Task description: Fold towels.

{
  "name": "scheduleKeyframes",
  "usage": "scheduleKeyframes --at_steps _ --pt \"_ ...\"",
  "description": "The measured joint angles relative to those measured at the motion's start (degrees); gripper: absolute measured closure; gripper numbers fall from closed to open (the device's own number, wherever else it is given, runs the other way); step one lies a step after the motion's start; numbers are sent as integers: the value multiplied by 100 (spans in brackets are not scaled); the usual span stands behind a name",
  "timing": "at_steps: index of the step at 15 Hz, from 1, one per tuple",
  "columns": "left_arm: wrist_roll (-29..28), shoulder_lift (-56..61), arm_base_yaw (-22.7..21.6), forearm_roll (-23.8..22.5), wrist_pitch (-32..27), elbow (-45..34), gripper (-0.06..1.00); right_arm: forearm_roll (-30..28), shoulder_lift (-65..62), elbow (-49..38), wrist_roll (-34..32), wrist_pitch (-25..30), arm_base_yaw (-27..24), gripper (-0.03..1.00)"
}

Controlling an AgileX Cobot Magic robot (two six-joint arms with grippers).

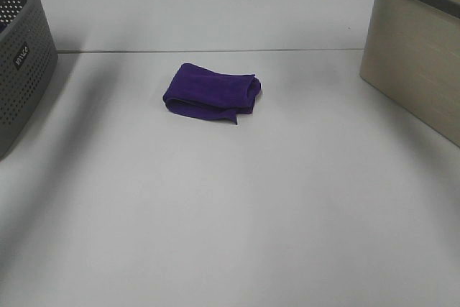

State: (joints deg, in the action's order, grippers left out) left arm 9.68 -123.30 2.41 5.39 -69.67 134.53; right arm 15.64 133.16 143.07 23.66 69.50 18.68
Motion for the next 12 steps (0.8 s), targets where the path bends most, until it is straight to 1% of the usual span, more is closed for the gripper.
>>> scheduleKeyframes --at_steps 1,2,4,5,7,8,9,10,12 --pt "17 206 0 -126 0 -292 3 -378 -258 0 -476 6 -109 22" --pt "29 344 0 -223 0 -464 3 -470 -395 0 -676 6 -218 22" --pt "160 968 -34 -579 0 -1180 3 -504 -991 -223 -1117 -11 -859 22" --pt "218 1324 -109 -596 0 -1621 3 -464 -1364 -619 -1157 -23 -1249 22" --pt "321 2183 -407 -390 17 -2504 3 -481 -2235 -1931 -1197 -23 -1839 22" --pt "332 2435 -481 -327 57 -2790 3 -487 -2538 -2361 -1197 -23 -1954 22" --pt "350 2928 -625 -241 201 -3392 3 -498 -3231 -3168 -1192 -11 -2097 22" --pt "367 4148 -785 -189 441 -4641 3 -584 -4698 -4801 -1112 0 -2149 22" --pt "367 5489 -802 -212 590 -5879 3 -630 -6371 -6251 -1071 6 -2149 22"
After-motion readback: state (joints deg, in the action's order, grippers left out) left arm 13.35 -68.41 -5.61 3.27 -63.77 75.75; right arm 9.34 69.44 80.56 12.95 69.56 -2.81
